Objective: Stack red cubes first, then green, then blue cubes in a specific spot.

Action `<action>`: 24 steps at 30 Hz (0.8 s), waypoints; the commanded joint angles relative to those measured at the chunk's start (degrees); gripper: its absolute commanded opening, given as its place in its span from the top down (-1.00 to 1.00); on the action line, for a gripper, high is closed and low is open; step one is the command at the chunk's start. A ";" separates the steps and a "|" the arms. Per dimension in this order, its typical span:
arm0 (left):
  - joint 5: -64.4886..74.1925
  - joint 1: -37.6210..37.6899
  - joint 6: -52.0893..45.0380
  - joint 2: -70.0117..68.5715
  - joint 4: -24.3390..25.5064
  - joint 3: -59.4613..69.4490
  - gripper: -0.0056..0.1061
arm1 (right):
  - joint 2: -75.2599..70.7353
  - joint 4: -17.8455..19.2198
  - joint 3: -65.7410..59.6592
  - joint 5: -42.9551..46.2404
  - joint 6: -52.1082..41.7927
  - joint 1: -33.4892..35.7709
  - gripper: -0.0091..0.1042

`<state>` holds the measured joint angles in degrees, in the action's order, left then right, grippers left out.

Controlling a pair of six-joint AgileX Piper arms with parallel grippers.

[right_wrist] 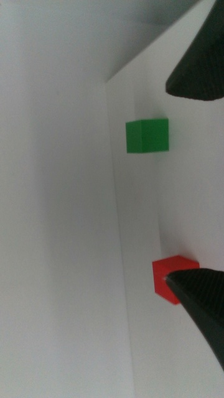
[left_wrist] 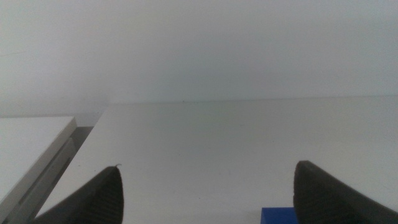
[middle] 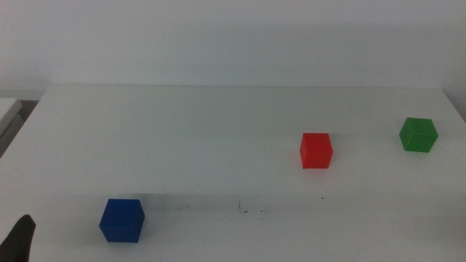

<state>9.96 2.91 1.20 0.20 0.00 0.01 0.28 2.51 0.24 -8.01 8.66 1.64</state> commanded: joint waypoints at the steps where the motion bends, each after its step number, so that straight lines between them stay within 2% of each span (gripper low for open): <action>1: -0.75 -0.07 0.35 -0.20 0.00 -0.01 -0.78 | -0.28 -1.59 -0.24 0.19 -0.10 0.21 -0.80; 4: -0.75 -0.07 0.35 -0.20 0.00 -0.01 -0.78 | -0.28 -7.71 0.90 -2.33 -0.10 0.21 -0.80; 5: -0.75 -0.07 0.35 -0.20 0.00 -0.01 -0.78 | -0.28 -8.32 2.87 -4.38 -0.10 0.21 -0.80; 12: -0.75 -0.07 0.35 -0.20 0.00 -0.01 -0.78 | 12.16 -8.72 19.86 -15.49 -0.10 0.21 -0.80; 18: -0.75 -0.07 0.35 -0.20 0.00 -0.01 -0.78 | 33.77 -13.34 38.58 -33.00 -0.10 0.21 -0.80; 22: -0.75 -0.07 0.35 -0.20 0.00 -0.01 -0.78 | 50.20 -13.26 50.54 -35.19 -0.10 1.26 -0.80; 24: -0.75 -0.07 0.35 -0.20 0.00 -0.01 -0.78 | 57.89 -12.41 56.75 -36.44 -0.10 4.84 -0.80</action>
<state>9.96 2.91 1.20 0.20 0.00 0.01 52.12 -10.45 52.55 -42.89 8.75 4.25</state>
